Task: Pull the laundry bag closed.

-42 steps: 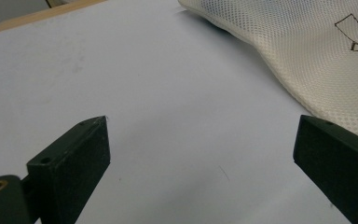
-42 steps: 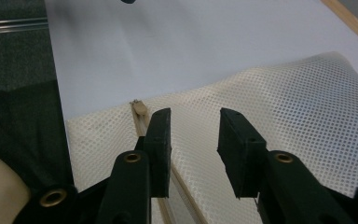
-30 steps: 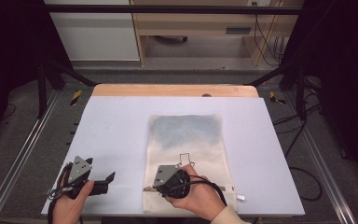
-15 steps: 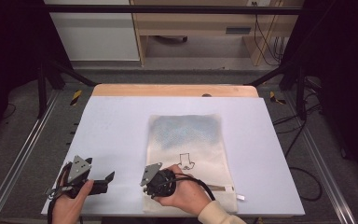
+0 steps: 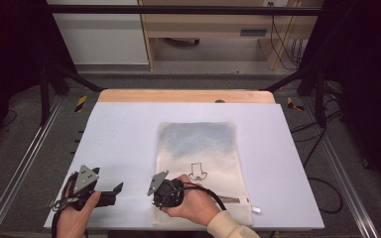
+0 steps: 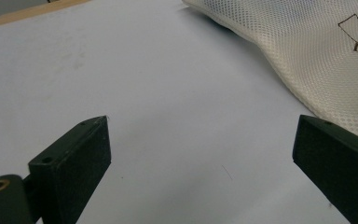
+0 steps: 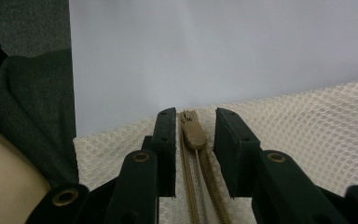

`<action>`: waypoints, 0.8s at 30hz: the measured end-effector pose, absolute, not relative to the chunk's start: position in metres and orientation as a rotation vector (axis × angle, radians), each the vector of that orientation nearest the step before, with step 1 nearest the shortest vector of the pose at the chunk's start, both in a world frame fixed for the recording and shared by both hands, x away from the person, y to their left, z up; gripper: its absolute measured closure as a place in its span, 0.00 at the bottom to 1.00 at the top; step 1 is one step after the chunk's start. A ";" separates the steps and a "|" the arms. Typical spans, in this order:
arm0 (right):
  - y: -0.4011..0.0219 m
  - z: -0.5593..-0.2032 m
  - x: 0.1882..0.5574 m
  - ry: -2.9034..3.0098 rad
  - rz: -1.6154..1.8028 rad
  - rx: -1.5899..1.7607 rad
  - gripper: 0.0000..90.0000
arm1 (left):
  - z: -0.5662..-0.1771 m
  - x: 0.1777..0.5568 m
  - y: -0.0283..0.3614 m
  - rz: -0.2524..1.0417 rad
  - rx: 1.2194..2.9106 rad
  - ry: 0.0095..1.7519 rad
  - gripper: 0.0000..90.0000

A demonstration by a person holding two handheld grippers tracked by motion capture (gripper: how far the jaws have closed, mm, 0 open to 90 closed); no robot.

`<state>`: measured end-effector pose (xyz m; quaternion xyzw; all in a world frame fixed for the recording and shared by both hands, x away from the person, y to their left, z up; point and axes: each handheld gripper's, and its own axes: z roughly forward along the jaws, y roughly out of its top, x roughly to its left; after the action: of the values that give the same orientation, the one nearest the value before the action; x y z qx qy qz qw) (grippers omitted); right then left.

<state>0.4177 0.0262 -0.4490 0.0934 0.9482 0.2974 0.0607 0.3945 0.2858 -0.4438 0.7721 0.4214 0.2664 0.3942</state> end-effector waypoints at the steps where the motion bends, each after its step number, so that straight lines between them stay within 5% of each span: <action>1: 0.026 -0.449 0.418 2.872 0.889 0.276 0.79 | -0.444 0.394 0.286 0.675 1.958 1.068 0.05; 8: 0.028 -0.452 0.420 2.890 0.887 0.280 0.80 | -0.444 0.395 0.285 0.675 1.959 1.069 0.05; 12: 0.028 -0.454 0.421 2.900 0.895 0.294 0.90 | -0.443 0.394 0.285 0.673 1.959 1.066 0.05; 24: 0.023 -0.441 0.424 2.919 0.963 0.319 0.91 | -0.443 0.381 0.282 0.545 1.978 1.057 0.05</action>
<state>0.4244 0.0225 -0.4414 0.1033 0.9442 0.3117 0.0258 0.3809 0.2816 -0.4425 0.7835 0.4188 0.2161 0.4050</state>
